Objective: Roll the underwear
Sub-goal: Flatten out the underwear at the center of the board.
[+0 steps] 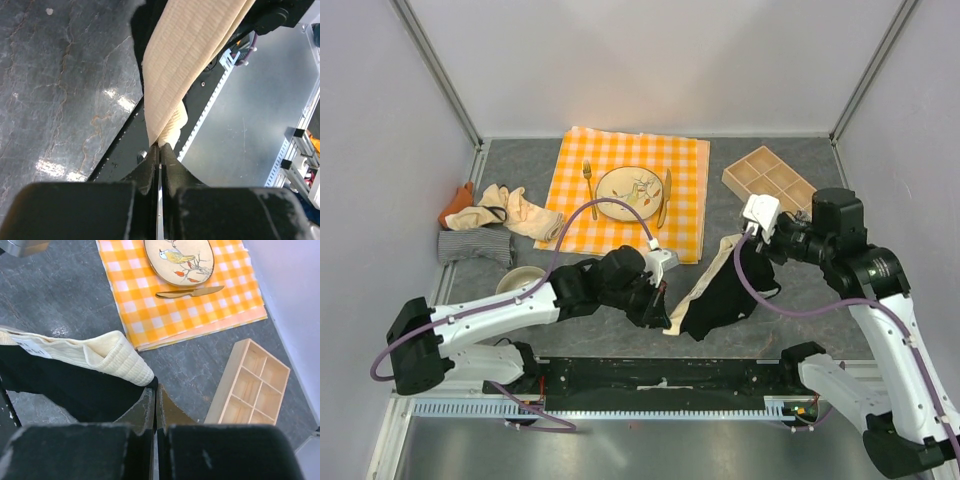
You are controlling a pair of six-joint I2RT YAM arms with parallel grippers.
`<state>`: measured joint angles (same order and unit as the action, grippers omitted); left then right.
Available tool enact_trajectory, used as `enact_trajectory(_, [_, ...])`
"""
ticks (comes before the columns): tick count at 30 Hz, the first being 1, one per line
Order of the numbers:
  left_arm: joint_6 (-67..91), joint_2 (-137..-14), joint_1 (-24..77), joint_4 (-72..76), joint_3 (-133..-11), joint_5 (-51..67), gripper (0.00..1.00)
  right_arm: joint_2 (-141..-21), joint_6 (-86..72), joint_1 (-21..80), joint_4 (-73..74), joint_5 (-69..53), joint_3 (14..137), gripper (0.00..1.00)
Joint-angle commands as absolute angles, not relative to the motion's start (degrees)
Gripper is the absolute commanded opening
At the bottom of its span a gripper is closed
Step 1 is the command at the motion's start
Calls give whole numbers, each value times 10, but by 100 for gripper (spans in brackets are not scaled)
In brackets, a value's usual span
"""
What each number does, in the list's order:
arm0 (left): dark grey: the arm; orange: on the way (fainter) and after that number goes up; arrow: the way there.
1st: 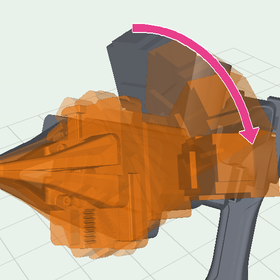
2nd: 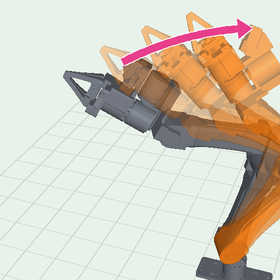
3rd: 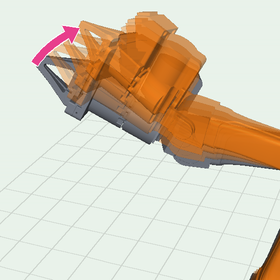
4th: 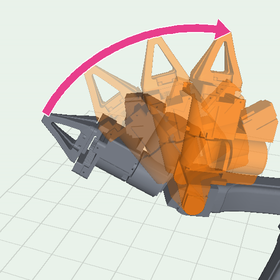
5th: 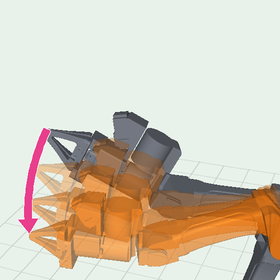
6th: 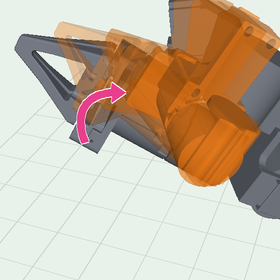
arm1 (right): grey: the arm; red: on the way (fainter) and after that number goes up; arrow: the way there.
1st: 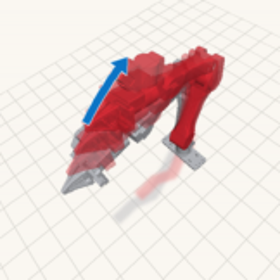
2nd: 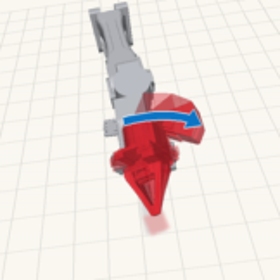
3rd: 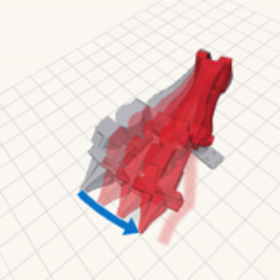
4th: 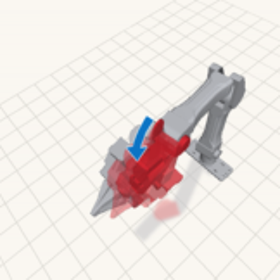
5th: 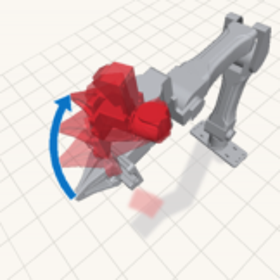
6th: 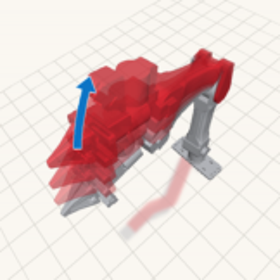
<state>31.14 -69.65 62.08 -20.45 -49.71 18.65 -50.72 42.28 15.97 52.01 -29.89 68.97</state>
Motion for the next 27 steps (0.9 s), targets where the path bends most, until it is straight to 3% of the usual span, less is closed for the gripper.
enact_trajectory(1, [284,-682,620,-246,-479,177,2,-554,377,158,475,-264,666,0])
enact_trajectory(6, [311,-718,600,-207,-426,152,2,-720,331,163,383,-323,645,0])
enact_trajectory(9, [321,-780,567,-208,-418,102,2,-860,312,191,331,-271,677,0])
enact_trajectory(11, [314,-823,531,-203,-428,69,2,-964,274,194,305,-229,712,4])
enact_trajectory(14, [310,-883,501,-186,-447,34,11,-1037,249,192,288,-149,773,16])
enact_trajectory(18, [308,-861,499,-191,-455,-27,31,-992,258,190,262,-123,746,38])
enact_trajectory(19, [303,-833,498,-194,-453,-43,32,-975,264,189,251,-113,734,47])
enact_trajectory(22, [294,-757,499,-203,-439,-58,42,-907,287,184,239,-125,681,57])
enact_trajectory(25, [274,-702,499,-212,-420,-57,46,-855,322,177,259,-172,639,59])
enact_trajectory(27, [268,-650,498,-218,-405,-48,57,-819,359,178,287,-262,606,57])
